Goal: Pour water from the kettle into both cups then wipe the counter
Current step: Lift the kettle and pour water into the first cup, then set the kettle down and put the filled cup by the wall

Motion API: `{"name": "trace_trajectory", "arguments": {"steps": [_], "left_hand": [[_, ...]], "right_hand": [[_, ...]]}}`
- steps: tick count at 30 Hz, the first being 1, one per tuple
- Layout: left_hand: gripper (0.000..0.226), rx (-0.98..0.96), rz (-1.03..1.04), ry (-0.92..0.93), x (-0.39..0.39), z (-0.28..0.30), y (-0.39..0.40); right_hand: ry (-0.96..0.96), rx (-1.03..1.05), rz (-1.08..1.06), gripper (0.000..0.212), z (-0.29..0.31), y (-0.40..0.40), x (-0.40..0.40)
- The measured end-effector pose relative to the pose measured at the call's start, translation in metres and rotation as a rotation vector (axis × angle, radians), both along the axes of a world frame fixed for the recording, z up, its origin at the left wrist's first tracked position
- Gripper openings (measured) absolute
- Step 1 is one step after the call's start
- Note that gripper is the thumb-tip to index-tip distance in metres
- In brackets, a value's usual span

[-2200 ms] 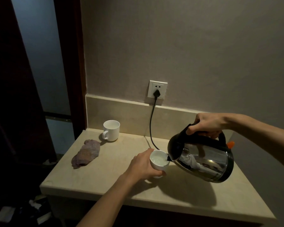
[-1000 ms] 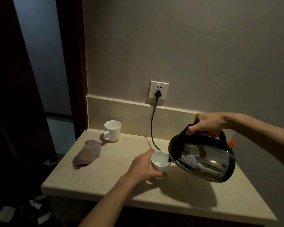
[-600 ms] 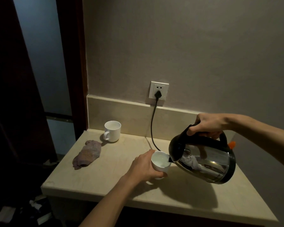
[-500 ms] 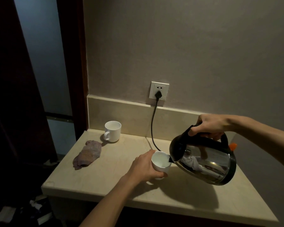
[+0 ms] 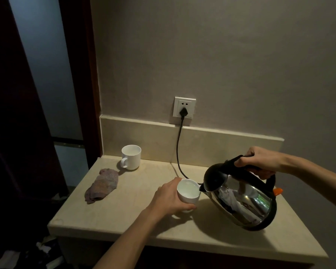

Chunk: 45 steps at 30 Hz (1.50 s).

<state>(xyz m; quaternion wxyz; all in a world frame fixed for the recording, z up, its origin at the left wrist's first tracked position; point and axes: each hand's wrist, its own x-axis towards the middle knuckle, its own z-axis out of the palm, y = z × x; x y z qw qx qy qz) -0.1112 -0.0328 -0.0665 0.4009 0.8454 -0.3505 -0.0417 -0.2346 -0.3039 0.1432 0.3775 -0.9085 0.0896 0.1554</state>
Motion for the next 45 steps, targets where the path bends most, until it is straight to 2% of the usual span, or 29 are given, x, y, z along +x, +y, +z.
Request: {"name": "trace_trajectory", "arguments": {"steps": [5, 9, 11, 15, 19, 24, 37, 45], "left_hand": [[0.09, 0.013, 0.013, -0.011, -0.002, 0.004, 0.002], [0.09, 0.013, 0.005, -0.003, -0.002, 0.003, 0.002], [0.089, 0.014, 0.001, -0.002, -0.002, 0.003, 0.002], [0.088, 0.013, 0.0, 0.006, -0.003, 0.002, 0.002], [0.09, 0.015, -0.009, 0.031, -0.002, 0.002, 0.0], [0.091, 0.019, -0.011, 0.047, -0.001, 0.001, -0.001], [0.091, -0.017, -0.016, 0.033, 0.001, -0.005, 0.0], [0.092, -0.028, -0.009, 0.047, 0.001, -0.005, -0.001]], "right_hand": [[-0.084, 0.023, -0.092, 0.069, -0.018, -0.015, -0.008], [-0.174, 0.136, -0.203, 0.06, -0.028, -0.028, -0.016], [-0.273, 0.221, -0.267, 0.061, -0.033, -0.037, -0.021], [-0.478, 0.401, -0.393, 0.047, -0.04, -0.047, -0.024], [-0.667, 0.537, -0.582, 0.046, -0.05, -0.042, -0.014], [-0.817, 0.573, -0.755, 0.047, -0.062, -0.031, 0.004], [-0.892, 0.409, -0.898, 0.035, -0.1, -0.06, -0.007], [-0.914, 0.48, -0.971, 0.043, -0.138, -0.058, -0.005]]}}
